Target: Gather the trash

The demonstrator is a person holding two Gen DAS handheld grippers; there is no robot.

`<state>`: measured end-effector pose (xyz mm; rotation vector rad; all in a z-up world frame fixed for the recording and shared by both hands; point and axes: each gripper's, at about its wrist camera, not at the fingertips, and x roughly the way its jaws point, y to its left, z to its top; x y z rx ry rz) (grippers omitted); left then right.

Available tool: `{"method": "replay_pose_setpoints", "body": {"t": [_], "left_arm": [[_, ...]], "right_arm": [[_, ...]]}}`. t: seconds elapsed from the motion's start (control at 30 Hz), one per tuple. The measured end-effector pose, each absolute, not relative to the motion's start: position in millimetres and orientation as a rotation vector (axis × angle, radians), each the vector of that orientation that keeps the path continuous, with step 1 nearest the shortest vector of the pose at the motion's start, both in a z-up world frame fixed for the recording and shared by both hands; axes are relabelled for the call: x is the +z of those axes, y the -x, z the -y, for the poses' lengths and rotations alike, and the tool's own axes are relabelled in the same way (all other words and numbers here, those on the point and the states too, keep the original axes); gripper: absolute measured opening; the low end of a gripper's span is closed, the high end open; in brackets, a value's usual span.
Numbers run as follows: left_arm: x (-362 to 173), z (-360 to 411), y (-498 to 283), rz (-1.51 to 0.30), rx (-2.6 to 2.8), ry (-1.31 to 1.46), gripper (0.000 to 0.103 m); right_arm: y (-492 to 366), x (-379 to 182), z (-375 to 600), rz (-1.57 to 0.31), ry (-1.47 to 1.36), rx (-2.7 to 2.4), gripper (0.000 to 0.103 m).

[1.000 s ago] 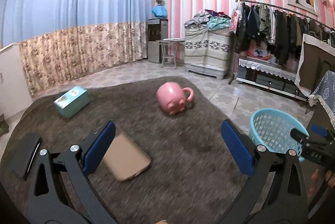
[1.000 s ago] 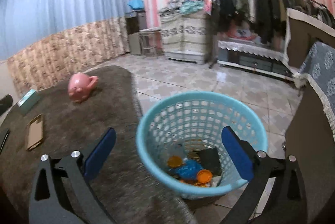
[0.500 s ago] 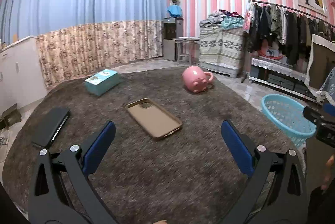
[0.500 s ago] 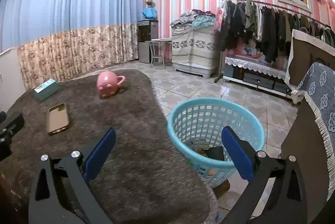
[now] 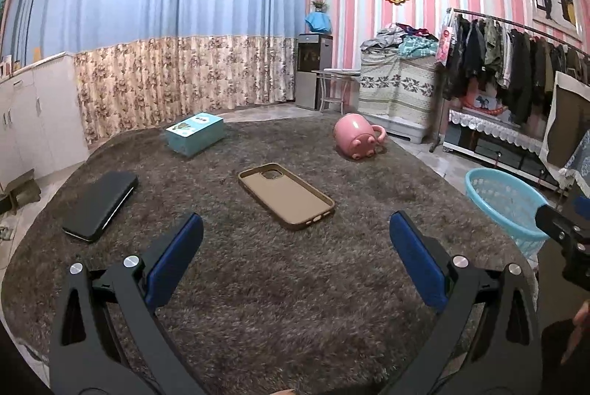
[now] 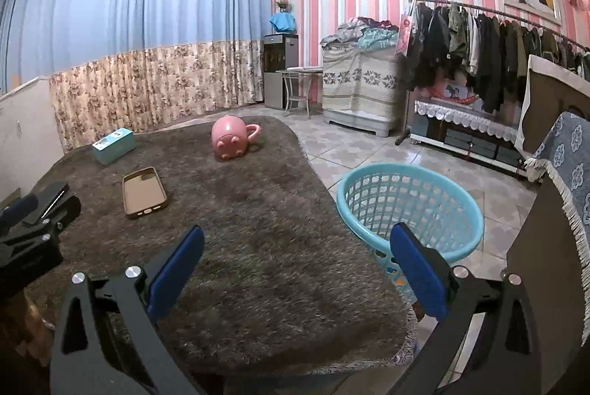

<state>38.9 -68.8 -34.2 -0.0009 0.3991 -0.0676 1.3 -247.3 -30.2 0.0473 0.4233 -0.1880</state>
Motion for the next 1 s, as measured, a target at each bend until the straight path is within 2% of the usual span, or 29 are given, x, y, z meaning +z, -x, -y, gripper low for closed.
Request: {"method": "replay_pose_setpoints", "body": {"t": [1.0], "left_arm": [[-28.9, 76.4, -30.8, -0.352, -0.095, -0.002, 0.098]], "right_arm": [[-8.5, -28.7, 239.5, -0.386, -0.028, -0.166, 0.099]]}}
